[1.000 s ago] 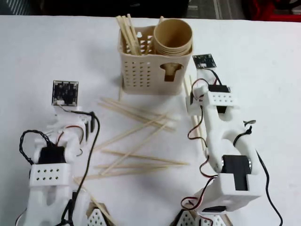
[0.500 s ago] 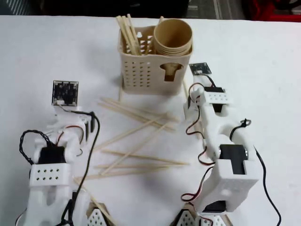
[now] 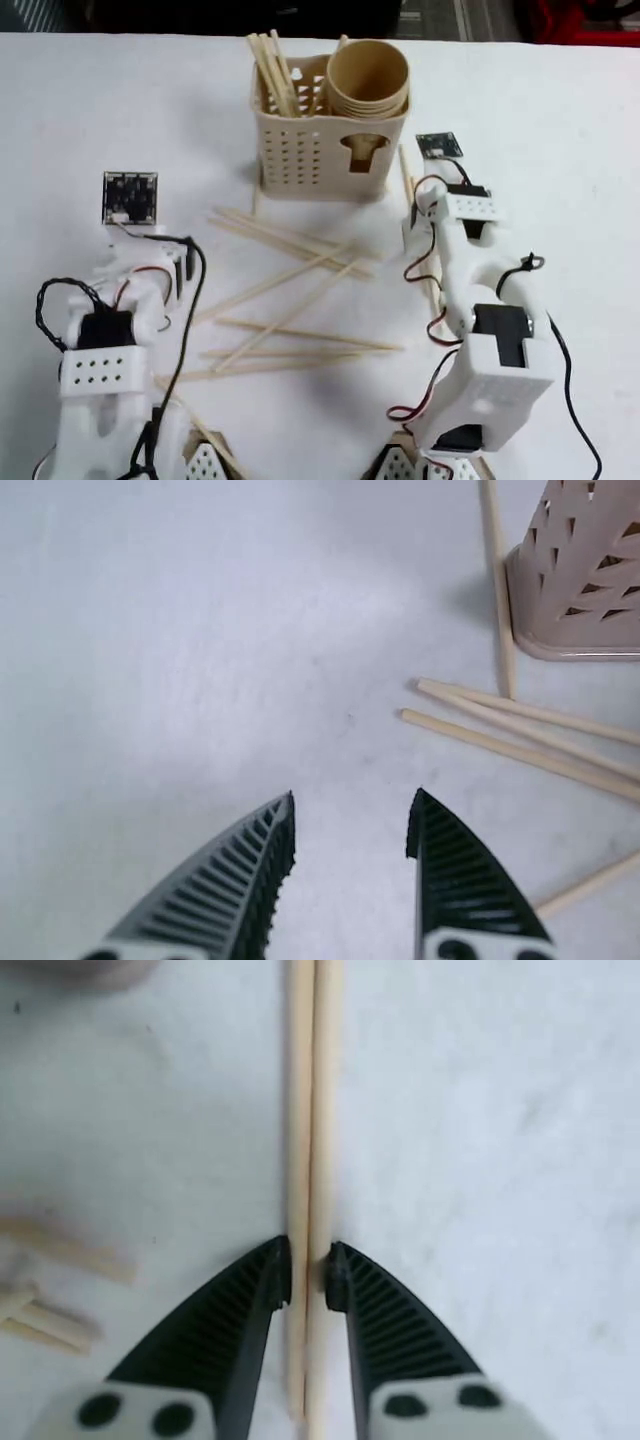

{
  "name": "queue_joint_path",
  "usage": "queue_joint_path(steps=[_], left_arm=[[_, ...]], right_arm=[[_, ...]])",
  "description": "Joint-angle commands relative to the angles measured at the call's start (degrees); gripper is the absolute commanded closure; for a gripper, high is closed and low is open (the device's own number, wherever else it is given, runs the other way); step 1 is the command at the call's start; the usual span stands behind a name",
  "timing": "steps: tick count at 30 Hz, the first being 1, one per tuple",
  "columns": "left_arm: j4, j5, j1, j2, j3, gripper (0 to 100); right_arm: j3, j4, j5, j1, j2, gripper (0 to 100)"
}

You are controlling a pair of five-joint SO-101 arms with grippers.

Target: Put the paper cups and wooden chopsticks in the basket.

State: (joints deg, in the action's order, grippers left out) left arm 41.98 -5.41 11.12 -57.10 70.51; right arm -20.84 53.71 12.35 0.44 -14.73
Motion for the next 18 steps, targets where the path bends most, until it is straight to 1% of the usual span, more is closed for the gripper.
queue_joint_path(steps=[1,8,14,16,18], left_arm=[[-1.4,-0.4,0.7,-1.5,-0.4,81],[-1.4,-0.4,0.7,-1.5,-0.4,81],[-1.4,-0.4,0.7,-1.5,-0.4,81],[-1.4,-0.4,0.7,-1.5,-0.4,81],[-1.4,-0.4,0.7,-1.5,-0.4,81]], right_arm=[[0.2,3.0,0.6,0.7,5.1,98.1],[0.2,6.5,0.6,1.0,16.3,98.1],[-0.2,8.8,0.5,-0.6,18.7,98.0],[-0.4,8.8,0.3,-1.7,18.2,94.9],[-0.6,8.8,0.1,-2.8,16.6,87.4]])
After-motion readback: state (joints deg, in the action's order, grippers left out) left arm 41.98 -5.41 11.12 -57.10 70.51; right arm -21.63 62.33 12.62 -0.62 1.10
